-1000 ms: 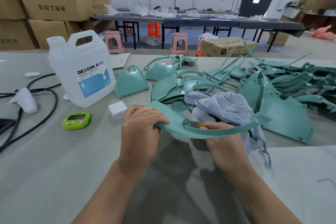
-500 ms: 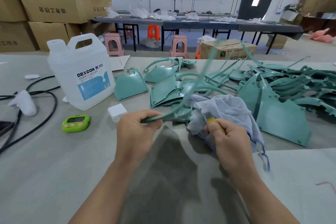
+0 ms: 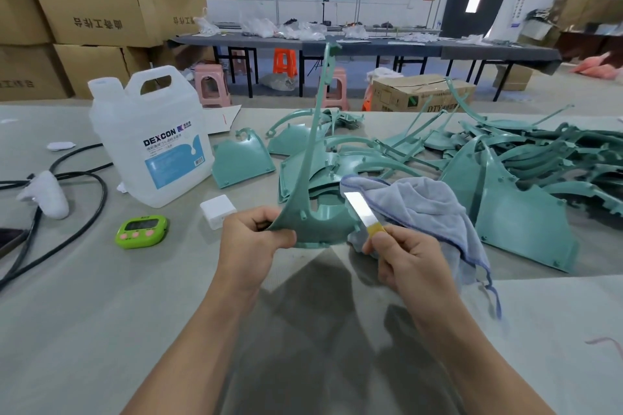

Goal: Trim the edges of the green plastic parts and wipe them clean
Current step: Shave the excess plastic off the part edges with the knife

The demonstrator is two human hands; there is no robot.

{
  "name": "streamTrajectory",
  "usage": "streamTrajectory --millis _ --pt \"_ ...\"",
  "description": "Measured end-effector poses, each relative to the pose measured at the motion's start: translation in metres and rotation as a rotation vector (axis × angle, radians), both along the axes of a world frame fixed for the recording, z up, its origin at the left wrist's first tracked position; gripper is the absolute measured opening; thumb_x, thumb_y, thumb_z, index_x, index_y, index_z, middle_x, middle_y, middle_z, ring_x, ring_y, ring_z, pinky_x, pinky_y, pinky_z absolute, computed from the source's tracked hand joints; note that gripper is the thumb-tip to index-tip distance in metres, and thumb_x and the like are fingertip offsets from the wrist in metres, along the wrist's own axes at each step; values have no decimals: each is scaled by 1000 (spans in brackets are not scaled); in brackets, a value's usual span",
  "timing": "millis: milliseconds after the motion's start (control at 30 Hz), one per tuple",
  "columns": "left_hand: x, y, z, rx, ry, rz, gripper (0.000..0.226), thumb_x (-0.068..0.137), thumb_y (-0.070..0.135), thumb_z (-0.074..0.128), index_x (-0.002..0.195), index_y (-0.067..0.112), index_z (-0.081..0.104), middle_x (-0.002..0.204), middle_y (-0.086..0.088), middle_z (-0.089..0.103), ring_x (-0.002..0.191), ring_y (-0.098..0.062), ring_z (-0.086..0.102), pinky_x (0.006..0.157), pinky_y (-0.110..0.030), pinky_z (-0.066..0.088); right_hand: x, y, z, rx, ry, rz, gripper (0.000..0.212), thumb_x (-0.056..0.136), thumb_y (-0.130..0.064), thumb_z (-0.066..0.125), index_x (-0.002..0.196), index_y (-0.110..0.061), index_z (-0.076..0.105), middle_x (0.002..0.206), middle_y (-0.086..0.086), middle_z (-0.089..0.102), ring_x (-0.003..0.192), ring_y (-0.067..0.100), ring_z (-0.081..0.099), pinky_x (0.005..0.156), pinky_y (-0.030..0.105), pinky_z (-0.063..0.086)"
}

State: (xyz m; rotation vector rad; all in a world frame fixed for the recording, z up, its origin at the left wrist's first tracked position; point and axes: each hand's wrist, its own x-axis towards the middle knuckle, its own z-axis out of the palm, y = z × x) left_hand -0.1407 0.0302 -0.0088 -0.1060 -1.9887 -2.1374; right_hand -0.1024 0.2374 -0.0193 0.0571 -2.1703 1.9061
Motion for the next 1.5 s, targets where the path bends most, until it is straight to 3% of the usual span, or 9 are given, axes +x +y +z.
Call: streamTrajectory --millis 133,300,467,600,800,967,1100,1333,1500 --pt "1 0 0 -39 12 -22 32 63 -23 63 70 6 75 66 -4 71 62 -8 62 59 -17 50 -2 8 -1 -12 -52 -66 28 94 -12 60 68 -6 65 50 1 36 48 14 27 46 24 23" --pt "1 -1 0 -98 41 -34 42 58 -20 63 61 20 75 60 7 66 59 -3 56 57 -14 46 4 1 3 -49 -21 69 28 87 -28 61 68 -8 67 49 1 35 46 12 26 45 22 23" --pt "2 0 2 -82 35 -17 34 52 -11 62 59 20 74 59 9 65 59 -3 53 56 -14 44 -1 12 -1 248 -86 -132 22 80 -20 65 65 -4 62 46 -3 37 47 12 28 51 28 24" --pt "0 -1 -1 -115 43 -17 49 58 -26 59 58 21 73 58 8 64 57 -2 54 55 -13 44 3 7 5 -81 -47 57 25 75 -28 62 63 -7 66 45 -1 34 42 12 25 43 22 22" --pt "-5 -3 -7 -23 1 29 30 60 -25 59 70 0 71 66 -3 66 62 -11 55 59 -18 47 -2 13 -5 359 -107 -137 24 84 -24 64 68 -7 64 45 -7 41 46 9 31 53 30 25" --pt "-5 -3 -5 250 -140 -51 35 76 -13 57 85 12 80 94 -4 79 82 -15 72 75 -27 55 -1 6 1 -39 -52 -62 26 74 -28 61 66 -4 63 48 0 34 47 14 25 49 29 20" --pt "-9 0 -7 328 -428 -122 22 98 19 56 111 11 72 109 -2 77 98 -17 74 85 -36 52 1 2 2 -125 77 -37 28 94 -15 61 67 -10 67 48 -3 36 45 9 27 43 18 22" --pt "-3 12 -4 223 -560 -23 25 96 34 65 92 11 75 84 4 79 68 -8 72 69 -30 48 2 0 1 -5 216 12 29 99 -7 60 77 -19 74 56 -15 58 53 0 47 54 9 36" --pt "0 13 0 203 -568 -8 26 96 33 64 87 11 75 76 6 77 66 -10 71 65 -29 45 5 0 -2 98 246 24 18 98 -16 64 89 -19 79 79 -1 74 61 3 52 61 17 43"
